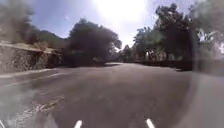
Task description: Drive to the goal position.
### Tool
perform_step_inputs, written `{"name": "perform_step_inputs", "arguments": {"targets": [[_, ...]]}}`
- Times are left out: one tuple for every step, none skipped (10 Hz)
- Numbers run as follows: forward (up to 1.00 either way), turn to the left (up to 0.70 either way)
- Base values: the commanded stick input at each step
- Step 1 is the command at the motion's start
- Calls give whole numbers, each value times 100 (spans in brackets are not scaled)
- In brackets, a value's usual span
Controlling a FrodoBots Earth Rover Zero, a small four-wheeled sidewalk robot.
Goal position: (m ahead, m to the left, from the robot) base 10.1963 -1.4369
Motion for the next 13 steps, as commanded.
{"name": "perform_step_inputs", "arguments": {"targets": [[85, 0], [85, 0], [85, 0], [85, 0], [85, 0], [85, 0], [85, 0], [85, 0], [85, 0], [85, 0], [85, 0], [85, 0], [85, 0]]}}
